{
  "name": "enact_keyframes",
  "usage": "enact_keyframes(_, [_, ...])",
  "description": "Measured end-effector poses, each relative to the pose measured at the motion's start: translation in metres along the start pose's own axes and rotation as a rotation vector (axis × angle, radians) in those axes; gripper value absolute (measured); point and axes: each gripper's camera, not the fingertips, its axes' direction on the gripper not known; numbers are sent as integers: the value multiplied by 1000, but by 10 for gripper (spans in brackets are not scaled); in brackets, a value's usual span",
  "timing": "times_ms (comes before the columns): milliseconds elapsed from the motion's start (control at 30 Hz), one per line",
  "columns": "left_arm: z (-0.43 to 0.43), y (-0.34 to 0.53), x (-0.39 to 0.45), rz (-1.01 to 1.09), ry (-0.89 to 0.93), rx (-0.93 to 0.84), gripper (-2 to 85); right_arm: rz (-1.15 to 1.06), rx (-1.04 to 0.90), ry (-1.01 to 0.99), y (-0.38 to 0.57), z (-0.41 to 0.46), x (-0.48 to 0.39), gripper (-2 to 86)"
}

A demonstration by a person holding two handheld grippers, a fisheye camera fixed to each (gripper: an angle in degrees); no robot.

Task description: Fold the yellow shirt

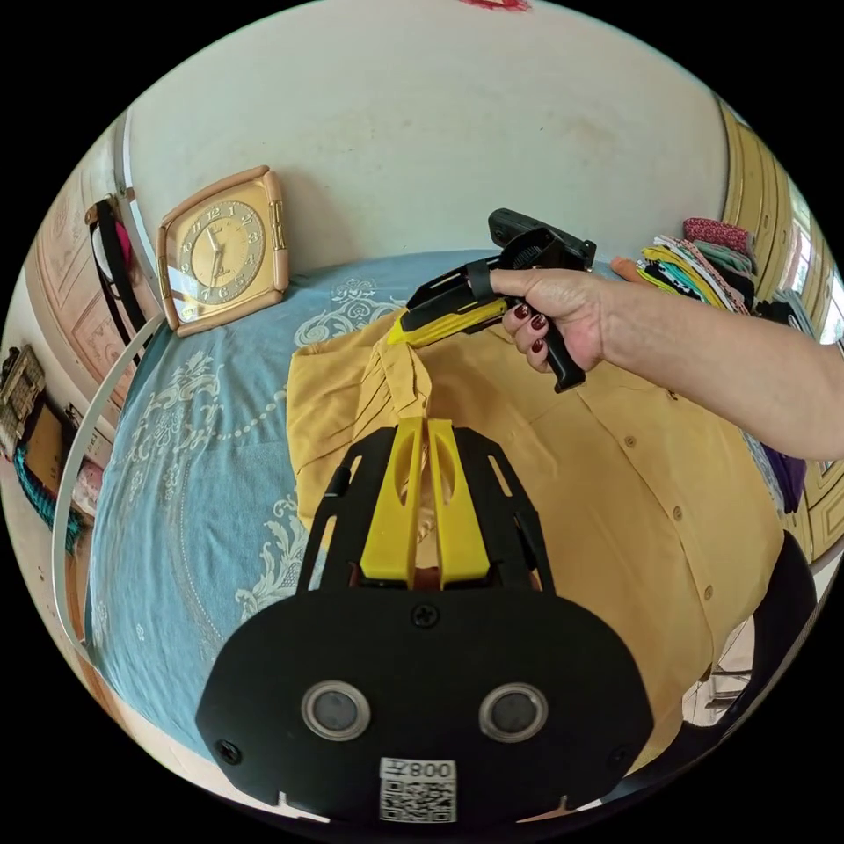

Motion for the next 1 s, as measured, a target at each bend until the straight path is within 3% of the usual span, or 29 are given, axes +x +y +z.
enact_keyframes(200, [6, -17, 29, 98, 41, 22, 8, -145, 15, 131, 19, -22, -39, 3])
enact_keyframes(433, [33, -25, 51, 132, 104, -33, 9, -134, 26, 270, 58, -14, -36, 1])
enact_keyframes(800, [55, -25, 25, -13, 219, -87, 18, -139, -32, 536, 71, 48, -53, 3])
enact_keyframes(1000, [48, -18, -36, -216, 111, -66, 10, -185, 34, 587, 98, 68, -87, 3])
